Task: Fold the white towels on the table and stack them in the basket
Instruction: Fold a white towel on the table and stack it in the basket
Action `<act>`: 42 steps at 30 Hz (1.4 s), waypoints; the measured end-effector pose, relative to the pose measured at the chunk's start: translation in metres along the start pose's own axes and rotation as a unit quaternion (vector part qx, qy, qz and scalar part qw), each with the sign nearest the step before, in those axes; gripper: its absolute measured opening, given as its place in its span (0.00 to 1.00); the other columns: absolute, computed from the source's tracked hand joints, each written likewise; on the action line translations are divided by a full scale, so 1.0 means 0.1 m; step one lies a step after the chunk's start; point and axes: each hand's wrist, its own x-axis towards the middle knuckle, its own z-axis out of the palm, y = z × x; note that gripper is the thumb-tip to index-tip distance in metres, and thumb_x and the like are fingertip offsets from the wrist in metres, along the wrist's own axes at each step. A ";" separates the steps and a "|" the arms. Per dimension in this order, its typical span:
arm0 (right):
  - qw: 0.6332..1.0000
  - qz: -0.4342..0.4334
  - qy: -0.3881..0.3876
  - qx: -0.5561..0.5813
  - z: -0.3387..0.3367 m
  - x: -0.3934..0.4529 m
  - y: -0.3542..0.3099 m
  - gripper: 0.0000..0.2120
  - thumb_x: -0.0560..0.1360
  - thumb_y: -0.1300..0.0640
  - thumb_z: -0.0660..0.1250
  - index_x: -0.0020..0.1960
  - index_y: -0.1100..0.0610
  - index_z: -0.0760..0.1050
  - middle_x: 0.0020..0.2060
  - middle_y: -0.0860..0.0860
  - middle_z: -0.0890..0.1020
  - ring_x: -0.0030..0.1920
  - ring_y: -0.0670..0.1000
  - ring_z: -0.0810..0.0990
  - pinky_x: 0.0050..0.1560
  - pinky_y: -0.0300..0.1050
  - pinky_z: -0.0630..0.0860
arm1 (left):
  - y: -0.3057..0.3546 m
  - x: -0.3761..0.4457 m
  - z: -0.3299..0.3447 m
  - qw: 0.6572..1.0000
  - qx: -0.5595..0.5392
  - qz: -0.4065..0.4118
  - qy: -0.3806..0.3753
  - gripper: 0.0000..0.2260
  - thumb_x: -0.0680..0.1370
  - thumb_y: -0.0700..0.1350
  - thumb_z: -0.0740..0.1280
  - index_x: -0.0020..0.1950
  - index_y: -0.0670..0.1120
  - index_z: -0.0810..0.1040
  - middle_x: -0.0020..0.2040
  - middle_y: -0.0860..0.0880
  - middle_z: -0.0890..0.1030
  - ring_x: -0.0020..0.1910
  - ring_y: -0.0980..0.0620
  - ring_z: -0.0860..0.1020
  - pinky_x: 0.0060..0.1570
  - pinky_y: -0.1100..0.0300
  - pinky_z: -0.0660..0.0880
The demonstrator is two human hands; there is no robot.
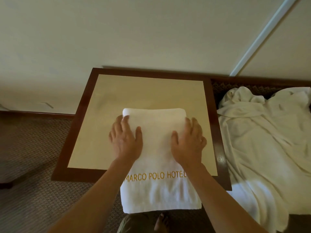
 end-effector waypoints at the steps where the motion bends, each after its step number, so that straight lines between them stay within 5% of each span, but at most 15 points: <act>1: 0.997 -0.066 -0.026 -0.016 0.03 0.04 -0.06 0.32 0.81 0.41 0.54 0.81 0.52 0.56 0.82 0.54 0.56 0.81 0.59 0.54 0.74 0.67 0.56 | 0.06 0.01 0.03 0.998 0.019 0.062 -0.020 0.25 0.81 0.55 0.58 0.76 0.47 0.67 0.78 0.44 0.66 0.77 0.41 0.64 0.73 0.40 0.62; 4: 0.976 -0.155 -0.132 -0.082 0.20 0.20 -0.11 0.35 0.80 0.36 0.40 0.84 0.48 0.50 0.84 0.49 0.47 0.83 0.56 0.43 0.76 0.72 0.47 | 0.10 0.04 0.21 0.969 0.105 0.159 -0.154 0.29 0.81 0.59 0.47 0.82 0.51 0.60 0.84 0.47 0.54 0.83 0.44 0.49 0.80 0.41 0.47; 6: 0.969 -0.151 -0.163 -0.112 0.28 0.35 -0.02 0.36 0.80 0.32 0.41 0.84 0.46 0.47 0.84 0.47 0.46 0.83 0.56 0.42 0.76 0.74 0.47 | 0.04 0.11 0.31 0.958 0.135 0.158 -0.196 0.33 0.80 0.63 0.43 0.83 0.53 0.56 0.85 0.49 0.48 0.83 0.44 0.45 0.80 0.42 0.42; 13: 0.980 0.025 -0.177 -0.092 0.28 0.89 0.33 0.38 0.80 0.29 0.38 0.83 0.47 0.37 0.83 0.47 0.42 0.82 0.59 0.37 0.76 0.73 0.37 | 0.04 0.59 0.45 0.949 0.185 0.145 -0.208 0.37 0.78 0.70 0.43 0.84 0.56 0.45 0.84 0.48 0.40 0.83 0.45 0.40 0.79 0.39 0.39; 24: 0.979 0.025 -0.141 -0.146 0.27 1.84 -0.13 0.33 0.85 0.40 0.41 0.83 0.55 0.38 0.83 0.52 0.38 0.81 0.62 0.35 0.73 0.77 0.38 | 0.41 1.73 0.63 0.940 0.120 0.113 -0.298 0.30 0.83 0.62 0.54 0.84 0.55 0.52 0.85 0.50 0.44 0.83 0.47 0.42 0.79 0.39 0.41; 28: 0.981 -0.091 -0.129 -0.115 0.22 1.12 -0.34 0.30 0.86 0.44 0.44 0.84 0.54 0.41 0.83 0.51 0.40 0.82 0.60 0.37 0.75 0.74 0.39 | 0.38 1.16 0.41 0.953 0.108 0.161 -0.232 0.25 0.85 0.54 0.50 0.82 0.51 0.58 0.85 0.49 0.49 0.83 0.45 0.44 0.80 0.42 0.41; 31: 0.971 -0.149 -0.154 -0.102 0.28 0.28 -0.16 0.30 0.85 0.41 0.44 0.84 0.52 0.46 0.83 0.50 0.44 0.82 0.58 0.40 0.76 0.74 0.44 | 0.14 0.38 0.26 0.940 0.138 0.182 -0.253 0.28 0.84 0.59 0.42 0.84 0.54 0.52 0.85 0.51 0.44 0.83 0.46 0.40 0.80 0.42 0.38; 37: 0.972 -0.109 -0.182 -0.102 0.16 -0.07 0.47 0.32 0.83 0.36 0.40 0.83 0.44 0.35 0.82 0.43 0.36 0.82 0.56 0.35 0.76 0.68 0.38 | -0.62 -0.31 -0.13 0.948 0.125 0.019 -0.293 0.30 0.81 0.68 0.35 0.80 0.61 0.32 0.82 0.55 0.33 0.80 0.49 0.31 0.79 0.43 0.34; 40: 0.981 0.037 -0.176 -0.073 0.05 -0.06 0.55 0.34 0.82 0.36 0.38 0.83 0.50 0.46 0.83 0.52 0.51 0.82 0.58 0.49 0.77 0.69 0.51 | -0.85 -0.36 -0.29 0.940 0.151 -0.004 -0.305 0.31 0.79 0.68 0.33 0.82 0.60 0.38 0.82 0.55 0.35 0.81 0.51 0.32 0.78 0.45 0.33; 42: 0.989 0.093 -0.116 -0.028 -0.04 0.05 0.51 0.32 0.82 0.37 0.43 0.77 0.54 0.64 0.75 0.56 0.68 0.74 0.60 0.65 0.70 0.66 0.65 | -0.79 -0.31 -0.35 0.962 0.106 -0.021 -0.249 0.32 0.81 0.64 0.40 0.83 0.54 0.56 0.84 0.51 0.51 0.83 0.47 0.47 0.80 0.45 0.44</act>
